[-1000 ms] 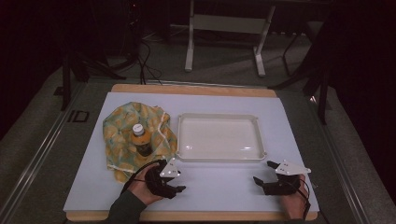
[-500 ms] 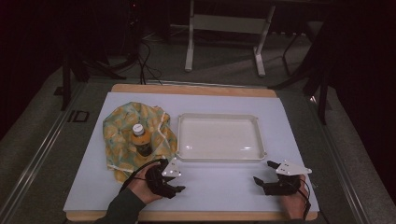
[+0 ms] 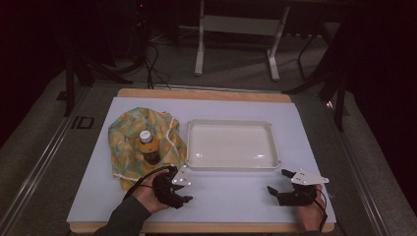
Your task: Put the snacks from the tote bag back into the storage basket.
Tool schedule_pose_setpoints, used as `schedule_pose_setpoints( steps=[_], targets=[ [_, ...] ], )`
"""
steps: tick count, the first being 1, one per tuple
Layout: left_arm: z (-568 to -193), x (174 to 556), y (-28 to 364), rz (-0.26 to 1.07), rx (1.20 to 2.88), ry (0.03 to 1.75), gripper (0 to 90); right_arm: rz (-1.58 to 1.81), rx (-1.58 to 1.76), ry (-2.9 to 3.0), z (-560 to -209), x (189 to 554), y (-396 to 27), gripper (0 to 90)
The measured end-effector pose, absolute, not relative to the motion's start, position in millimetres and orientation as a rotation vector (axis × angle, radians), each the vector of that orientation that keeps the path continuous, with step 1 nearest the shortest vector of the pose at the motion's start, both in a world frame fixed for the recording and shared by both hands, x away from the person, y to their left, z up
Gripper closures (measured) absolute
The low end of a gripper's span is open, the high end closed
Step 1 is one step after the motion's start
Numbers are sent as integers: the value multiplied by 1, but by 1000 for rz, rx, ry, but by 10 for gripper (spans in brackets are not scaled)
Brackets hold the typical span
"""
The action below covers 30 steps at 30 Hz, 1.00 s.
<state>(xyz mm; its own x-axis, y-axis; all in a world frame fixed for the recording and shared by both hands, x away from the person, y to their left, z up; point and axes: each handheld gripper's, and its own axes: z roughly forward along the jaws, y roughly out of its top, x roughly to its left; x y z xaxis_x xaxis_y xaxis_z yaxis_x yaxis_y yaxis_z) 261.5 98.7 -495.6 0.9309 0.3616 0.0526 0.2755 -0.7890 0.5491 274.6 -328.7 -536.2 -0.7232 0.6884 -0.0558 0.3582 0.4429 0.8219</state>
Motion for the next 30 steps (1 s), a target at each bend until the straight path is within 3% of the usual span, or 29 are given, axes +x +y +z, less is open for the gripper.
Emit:
schedule_pose_setpoints(
  steps=[30],
  targets=[
    [-497, 270, 103, 171, 2665, 399, 440, 1190, 874, 2311, -536, 273, -329, 137]
  ],
)
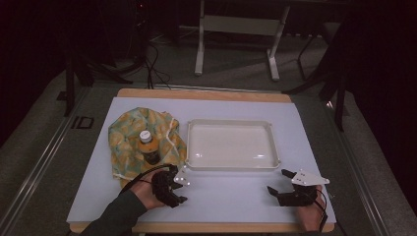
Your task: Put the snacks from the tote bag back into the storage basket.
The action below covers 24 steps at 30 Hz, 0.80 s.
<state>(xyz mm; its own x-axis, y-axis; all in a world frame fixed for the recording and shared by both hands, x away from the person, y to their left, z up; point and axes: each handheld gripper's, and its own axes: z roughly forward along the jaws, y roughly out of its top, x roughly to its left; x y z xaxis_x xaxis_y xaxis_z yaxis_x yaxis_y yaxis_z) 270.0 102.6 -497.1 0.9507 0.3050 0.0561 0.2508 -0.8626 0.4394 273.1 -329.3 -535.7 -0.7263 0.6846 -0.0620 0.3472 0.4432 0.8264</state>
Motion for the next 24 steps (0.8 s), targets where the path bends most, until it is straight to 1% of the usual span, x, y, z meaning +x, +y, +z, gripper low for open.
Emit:
schedule_pose_setpoints(
  steps=[24],
  targets=[
    [-482, 272, 111, 141, 2761, 346, 440, 1188, 877, 2308, -536, 273, -329, 138]
  ],
)
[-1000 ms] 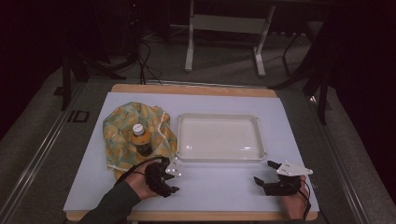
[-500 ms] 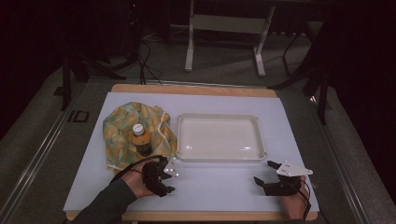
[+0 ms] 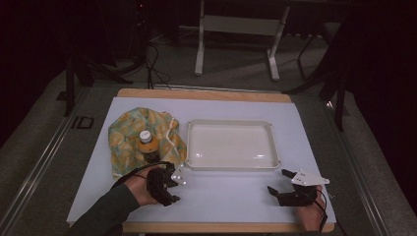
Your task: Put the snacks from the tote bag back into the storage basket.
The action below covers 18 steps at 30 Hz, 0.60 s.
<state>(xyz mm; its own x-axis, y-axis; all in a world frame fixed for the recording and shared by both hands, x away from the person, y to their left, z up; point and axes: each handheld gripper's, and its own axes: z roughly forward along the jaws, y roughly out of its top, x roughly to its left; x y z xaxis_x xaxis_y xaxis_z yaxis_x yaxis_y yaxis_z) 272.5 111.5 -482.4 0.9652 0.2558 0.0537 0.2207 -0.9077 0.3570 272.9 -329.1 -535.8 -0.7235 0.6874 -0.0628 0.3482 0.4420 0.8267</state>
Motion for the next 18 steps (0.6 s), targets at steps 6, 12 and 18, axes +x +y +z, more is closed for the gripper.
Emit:
schedule_pose_setpoints(
  steps=[6, 12, 18],
  targets=[
    [-478, 274, 115, 137, 2781, 337, 440, 1185, 875, 2308, -536, 273, -329, 138],
    [-474, 276, 116, 125, 2803, 331, 439, 1191, 875, 2305, -536, 273, -329, 138],
    [-469, 277, 117, 132, 2824, 311, 439, 1193, 877, 2304, -536, 273, -329, 137]
  ],
)
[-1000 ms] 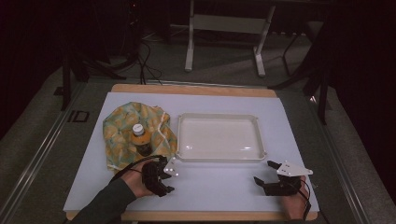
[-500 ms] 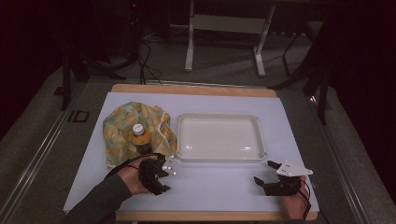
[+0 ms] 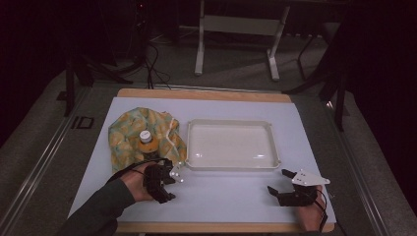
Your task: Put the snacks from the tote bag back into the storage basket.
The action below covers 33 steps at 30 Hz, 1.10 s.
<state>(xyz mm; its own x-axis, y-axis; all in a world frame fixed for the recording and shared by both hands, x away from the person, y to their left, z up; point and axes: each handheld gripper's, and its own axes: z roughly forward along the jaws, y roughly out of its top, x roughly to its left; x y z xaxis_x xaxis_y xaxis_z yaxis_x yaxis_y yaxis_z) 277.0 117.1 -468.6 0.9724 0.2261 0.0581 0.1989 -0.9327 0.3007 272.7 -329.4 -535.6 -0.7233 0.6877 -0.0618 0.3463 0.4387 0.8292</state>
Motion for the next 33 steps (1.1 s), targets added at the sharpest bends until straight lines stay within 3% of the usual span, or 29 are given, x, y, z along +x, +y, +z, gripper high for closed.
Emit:
schedule_pose_setpoints(
  steps=[33],
  targets=[
    [-435, 293, 130, 136, 2905, 293, 463, 1202, 871, 2297, -535, 271, -330, 139]
  ],
)
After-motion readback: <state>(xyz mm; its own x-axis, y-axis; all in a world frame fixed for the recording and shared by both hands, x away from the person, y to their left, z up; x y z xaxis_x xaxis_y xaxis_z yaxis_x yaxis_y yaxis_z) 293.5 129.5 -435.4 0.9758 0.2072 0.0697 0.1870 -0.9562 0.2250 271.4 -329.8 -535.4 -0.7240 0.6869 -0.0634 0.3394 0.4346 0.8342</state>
